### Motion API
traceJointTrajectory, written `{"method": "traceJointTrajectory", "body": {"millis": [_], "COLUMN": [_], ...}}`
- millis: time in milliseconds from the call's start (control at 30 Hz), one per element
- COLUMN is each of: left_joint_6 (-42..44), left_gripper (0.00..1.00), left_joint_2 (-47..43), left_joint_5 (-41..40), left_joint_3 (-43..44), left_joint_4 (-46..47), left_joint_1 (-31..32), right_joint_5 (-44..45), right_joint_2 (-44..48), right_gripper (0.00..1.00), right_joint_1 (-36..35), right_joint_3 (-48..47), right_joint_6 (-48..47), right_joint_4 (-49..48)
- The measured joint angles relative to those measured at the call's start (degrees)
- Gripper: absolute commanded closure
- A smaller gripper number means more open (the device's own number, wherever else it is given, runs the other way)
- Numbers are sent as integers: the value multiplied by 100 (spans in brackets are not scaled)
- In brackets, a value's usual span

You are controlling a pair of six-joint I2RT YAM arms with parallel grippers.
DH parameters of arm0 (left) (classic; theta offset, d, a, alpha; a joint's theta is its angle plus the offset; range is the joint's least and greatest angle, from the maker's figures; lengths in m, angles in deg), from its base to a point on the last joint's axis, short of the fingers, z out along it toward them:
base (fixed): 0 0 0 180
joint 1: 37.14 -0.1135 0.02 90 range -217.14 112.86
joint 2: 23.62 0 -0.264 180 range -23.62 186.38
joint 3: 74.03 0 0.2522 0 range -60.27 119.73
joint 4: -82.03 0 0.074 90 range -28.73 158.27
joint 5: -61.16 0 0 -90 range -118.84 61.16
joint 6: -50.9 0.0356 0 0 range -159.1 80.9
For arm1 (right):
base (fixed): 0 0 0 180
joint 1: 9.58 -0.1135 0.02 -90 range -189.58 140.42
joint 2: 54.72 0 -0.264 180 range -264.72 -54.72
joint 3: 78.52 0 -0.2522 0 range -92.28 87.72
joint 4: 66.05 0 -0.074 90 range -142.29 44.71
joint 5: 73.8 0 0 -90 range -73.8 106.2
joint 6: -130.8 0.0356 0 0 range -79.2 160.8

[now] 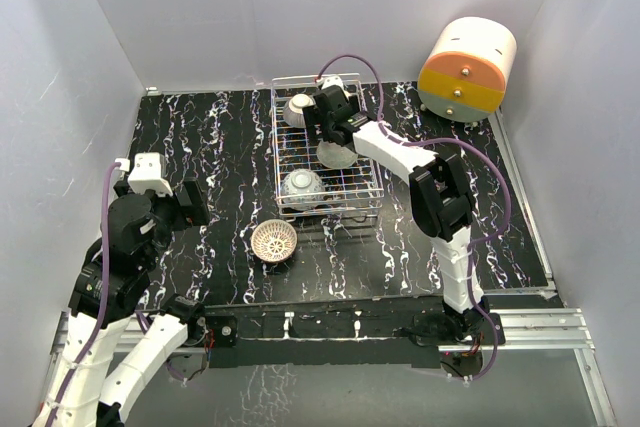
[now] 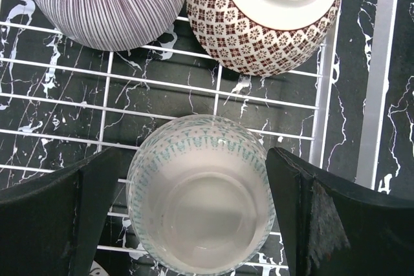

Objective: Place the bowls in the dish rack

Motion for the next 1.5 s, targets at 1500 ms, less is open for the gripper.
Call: {"method": "traceJointTrajectory", "body": {"millis": [1500], "left_joint_6": [-48], "left_gripper": [3], "left_joint_2": [-7], "left_joint_5": [22], "left_joint_3": [-96], "left_joint_4": [24], "left_joint_1": [-2], "right_joint_5": [-496], "right_joint_2": [1762], "right_gripper": [5], "right_joint_1": [-114], "right_joint_3": [2553], "right_joint_6": [535], "right_joint_4": [-179]}}
